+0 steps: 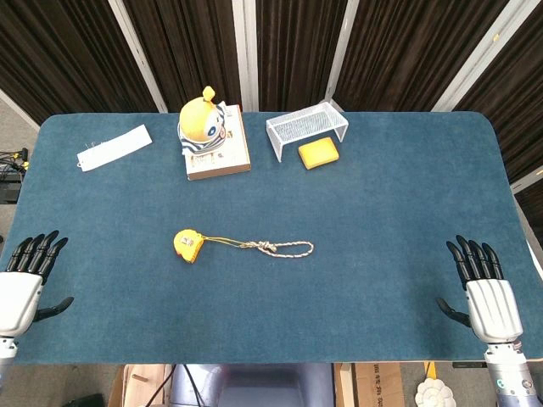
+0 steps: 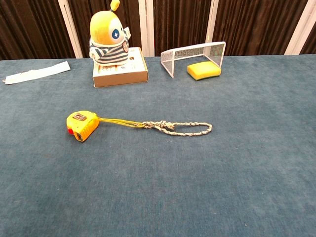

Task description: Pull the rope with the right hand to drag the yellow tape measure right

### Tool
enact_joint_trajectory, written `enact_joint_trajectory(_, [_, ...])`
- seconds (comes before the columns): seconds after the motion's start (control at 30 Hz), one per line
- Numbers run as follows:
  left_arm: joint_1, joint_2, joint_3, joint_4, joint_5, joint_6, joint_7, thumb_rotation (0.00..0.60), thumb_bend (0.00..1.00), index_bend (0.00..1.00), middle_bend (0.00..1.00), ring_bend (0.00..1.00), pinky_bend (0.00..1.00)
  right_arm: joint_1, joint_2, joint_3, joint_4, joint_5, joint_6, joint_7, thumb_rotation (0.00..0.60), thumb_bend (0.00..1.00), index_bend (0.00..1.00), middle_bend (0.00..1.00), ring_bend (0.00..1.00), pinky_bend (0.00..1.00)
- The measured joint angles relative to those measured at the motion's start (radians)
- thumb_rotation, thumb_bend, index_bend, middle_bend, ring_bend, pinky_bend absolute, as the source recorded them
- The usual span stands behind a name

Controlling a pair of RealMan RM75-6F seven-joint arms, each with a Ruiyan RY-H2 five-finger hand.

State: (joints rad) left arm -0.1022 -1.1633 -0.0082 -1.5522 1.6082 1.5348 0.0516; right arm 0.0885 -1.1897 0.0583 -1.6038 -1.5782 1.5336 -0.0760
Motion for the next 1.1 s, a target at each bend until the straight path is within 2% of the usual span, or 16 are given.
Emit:
enact_joint_trajectory(0.67, [0.001,0.001,-0.001,-0.003,-0.005,-0.002,0.001,0.6,0.0,0.0,0.0,0.0,0.0,0.007,0.008,-0.008,-0.021,-0.011,-0.016,0.021,0.6,0.21,0.0,0.0,0.0,0.0])
enact_joint_trajectory(0.97, [0.001,0.003,-0.001,-0.006,-0.004,0.001,-0.006,0.6,0.0,0.0,0.0,0.0,0.0,0.053,0.008,-0.004,-0.041,-0.048,-0.059,0.06,0.6,0.2,0.0,0.0,0.0,0.0])
enact_joint_trajectory(1.07, [0.0,0.003,-0.001,-0.008,-0.004,-0.003,-0.009,0.6,0.0,0.0,0.0,0.0,0.0,0.088,-0.001,0.01,-0.05,-0.05,-0.095,0.049,0.6,0.2,0.06,0.0,0.0,0.0])
enact_joint_trajectory(1.1, [-0.001,0.003,-0.001,-0.008,-0.004,-0.004,-0.009,0.6,0.0,0.0,0.0,0.0,0.0,0.1,-0.006,0.015,-0.052,-0.05,-0.107,0.043,0.6,0.21,0.11,0.0,0.0,0.0])
